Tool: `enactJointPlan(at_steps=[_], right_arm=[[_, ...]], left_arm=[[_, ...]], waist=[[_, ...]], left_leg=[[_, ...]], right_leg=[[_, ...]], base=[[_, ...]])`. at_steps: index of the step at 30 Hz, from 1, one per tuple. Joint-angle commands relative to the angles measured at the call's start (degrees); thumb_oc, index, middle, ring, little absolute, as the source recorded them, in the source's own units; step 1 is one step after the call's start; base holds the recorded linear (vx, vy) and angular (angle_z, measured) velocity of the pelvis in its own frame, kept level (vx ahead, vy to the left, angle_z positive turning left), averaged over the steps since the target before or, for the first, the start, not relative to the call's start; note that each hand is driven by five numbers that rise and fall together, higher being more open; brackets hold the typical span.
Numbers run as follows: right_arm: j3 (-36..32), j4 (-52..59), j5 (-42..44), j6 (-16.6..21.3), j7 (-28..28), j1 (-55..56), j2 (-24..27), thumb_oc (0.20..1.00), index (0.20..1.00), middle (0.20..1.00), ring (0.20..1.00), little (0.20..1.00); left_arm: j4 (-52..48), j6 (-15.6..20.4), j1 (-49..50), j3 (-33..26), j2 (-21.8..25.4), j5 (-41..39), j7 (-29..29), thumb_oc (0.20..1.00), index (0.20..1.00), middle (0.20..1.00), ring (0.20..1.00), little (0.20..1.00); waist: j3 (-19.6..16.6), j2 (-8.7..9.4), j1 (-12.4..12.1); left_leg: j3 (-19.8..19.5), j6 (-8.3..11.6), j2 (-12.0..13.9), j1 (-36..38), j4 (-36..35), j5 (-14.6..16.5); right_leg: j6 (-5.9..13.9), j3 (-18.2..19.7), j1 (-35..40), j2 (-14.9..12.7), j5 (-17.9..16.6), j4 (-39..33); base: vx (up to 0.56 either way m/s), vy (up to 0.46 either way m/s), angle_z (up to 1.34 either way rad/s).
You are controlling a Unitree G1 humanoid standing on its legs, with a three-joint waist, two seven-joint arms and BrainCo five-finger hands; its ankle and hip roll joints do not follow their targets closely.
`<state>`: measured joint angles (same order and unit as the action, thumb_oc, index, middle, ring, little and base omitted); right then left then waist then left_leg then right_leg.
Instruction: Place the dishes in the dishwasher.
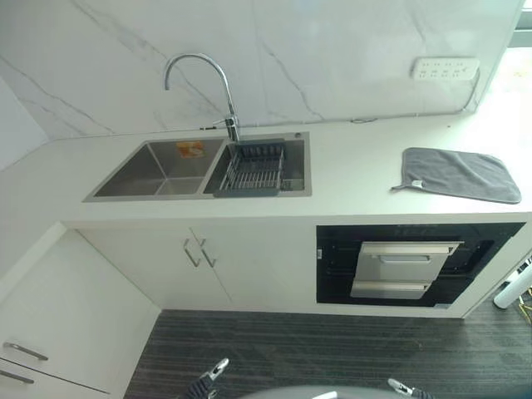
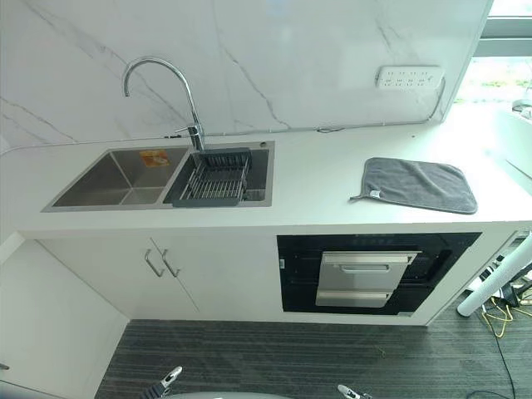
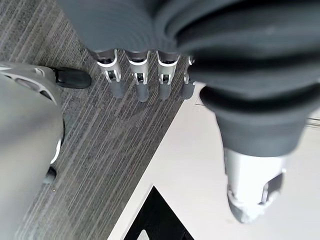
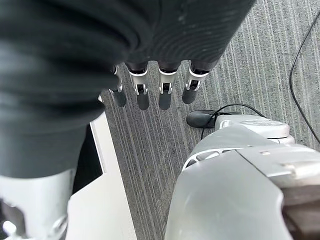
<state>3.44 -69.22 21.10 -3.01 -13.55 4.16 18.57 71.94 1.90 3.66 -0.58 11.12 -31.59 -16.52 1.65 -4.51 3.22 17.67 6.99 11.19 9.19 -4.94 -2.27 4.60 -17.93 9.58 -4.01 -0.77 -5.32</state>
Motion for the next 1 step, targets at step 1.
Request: enactJointPlan(at_steps=[1], right_arm=[[-1.43, -4.06, -1.39, 1.64, -1.63, -5.42, -2.02, 1.0, 1.0, 1.0, 1.0, 1.0]], left_arm=[[1.35, 1.32, -4.89, -2.17, 2.94, -0.78, -1.48, 1.0, 1.0, 1.0, 1.0, 1.0]], waist=[[0.7, 4.14, -0.13]], left_leg=[[-0.47, -0.57, 0.32, 1.7, -0.06, 3.96]], right_leg=[[2.44, 1.59, 1.52, -4.05, 4.06, 0.32]], base=[[0.05, 0.019, 0.04]])
